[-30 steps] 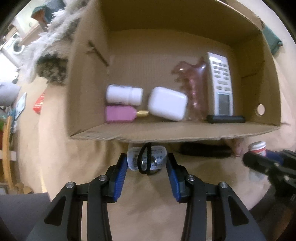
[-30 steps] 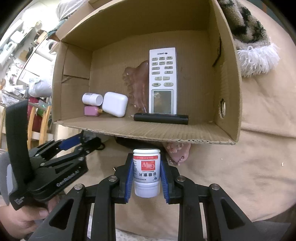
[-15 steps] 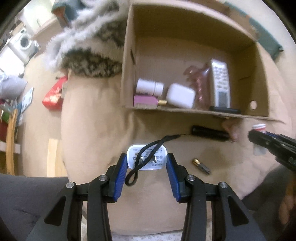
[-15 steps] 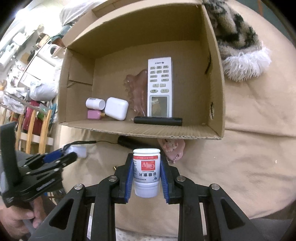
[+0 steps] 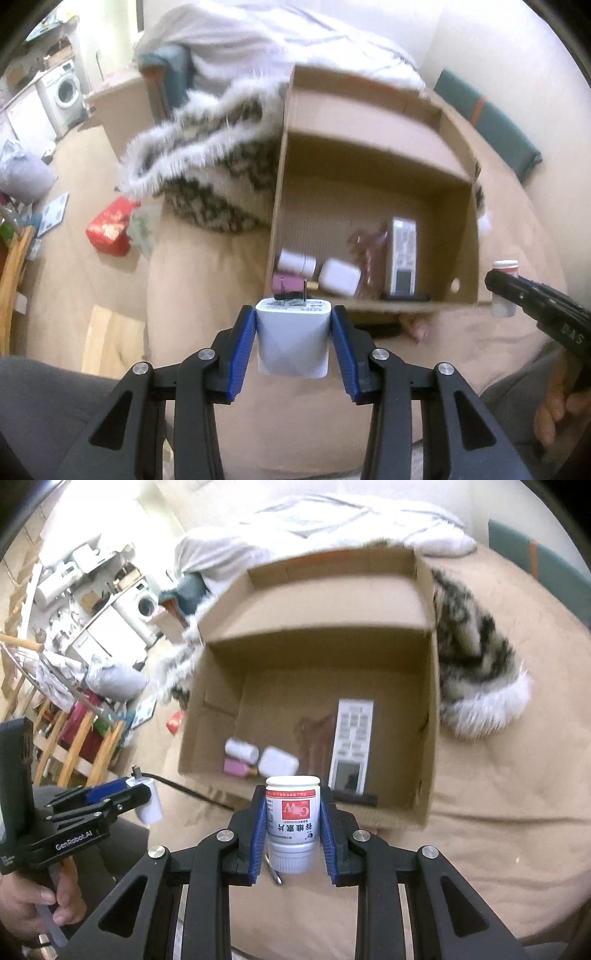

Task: Organize rigid objects
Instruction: 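Carry the pill bottle and charger with both grippers into the box, then open both grippers to release the pill bottle and charger in the box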

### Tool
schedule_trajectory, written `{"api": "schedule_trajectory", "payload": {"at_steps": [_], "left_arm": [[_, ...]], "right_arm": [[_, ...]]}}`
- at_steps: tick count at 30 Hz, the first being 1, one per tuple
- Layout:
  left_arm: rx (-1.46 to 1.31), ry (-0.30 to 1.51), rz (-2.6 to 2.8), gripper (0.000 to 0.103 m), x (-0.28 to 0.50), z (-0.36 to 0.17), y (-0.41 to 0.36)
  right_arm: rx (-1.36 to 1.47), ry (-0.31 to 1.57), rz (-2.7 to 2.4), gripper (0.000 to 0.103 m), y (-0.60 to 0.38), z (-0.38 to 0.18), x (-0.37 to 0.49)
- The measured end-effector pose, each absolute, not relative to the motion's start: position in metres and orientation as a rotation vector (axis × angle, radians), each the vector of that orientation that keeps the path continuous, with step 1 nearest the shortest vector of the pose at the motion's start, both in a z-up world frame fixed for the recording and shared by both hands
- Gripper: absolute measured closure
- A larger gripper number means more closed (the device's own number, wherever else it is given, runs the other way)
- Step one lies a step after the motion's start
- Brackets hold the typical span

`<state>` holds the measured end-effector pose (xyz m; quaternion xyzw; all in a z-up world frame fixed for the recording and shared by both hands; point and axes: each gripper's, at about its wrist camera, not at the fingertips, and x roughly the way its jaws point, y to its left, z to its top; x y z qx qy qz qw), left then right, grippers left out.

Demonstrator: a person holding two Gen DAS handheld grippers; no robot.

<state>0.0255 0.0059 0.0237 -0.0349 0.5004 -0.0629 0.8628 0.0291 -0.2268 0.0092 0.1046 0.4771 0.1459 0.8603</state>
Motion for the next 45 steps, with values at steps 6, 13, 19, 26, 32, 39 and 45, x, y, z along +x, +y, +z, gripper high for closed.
{"api": "schedule_trajectory", "payload": {"at_steps": [6, 13, 19, 26, 32, 39, 45], "left_arm": [[-0.062, 0.948, -0.164, 0.066, 0.041, 0.061, -0.001], [-0.016, 0.899, -0.214, 0.100, 0.080, 0.071, -0.026], [-0.019, 1.002, -0.201, 0.100, 0.116, 0.030, -0.031], [-0.022, 1.091, -0.184, 0.100, 0.124, -0.011, -0.028], [-0.014, 1.133, -0.193, 0.100, 0.123, -0.036, -0.034], [-0.041, 1.144, -0.188, 0.100, 0.117, -0.049, -0.028], [-0.018, 1.112, -0.207, 0.097, 0.109, -0.042, -0.034]], "right_arm": [[0.236, 0.953, 0.290, 0.075, -0.241, 0.035, 0.041], [0.253, 0.956, 0.262, 0.075, -0.253, 0.028, 0.064], [0.289, 1.013, 0.240, 0.075, -0.258, 0.000, 0.087], [0.281, 1.115, 0.234, 0.075, -0.255, -0.041, 0.109], [0.323, 1.235, 0.233, 0.075, -0.253, -0.081, 0.118], [0.350, 1.234, 0.241, 0.052, -0.249, -0.089, 0.119], [0.347, 1.142, 0.272, 0.033, -0.242, -0.069, 0.110]]}}
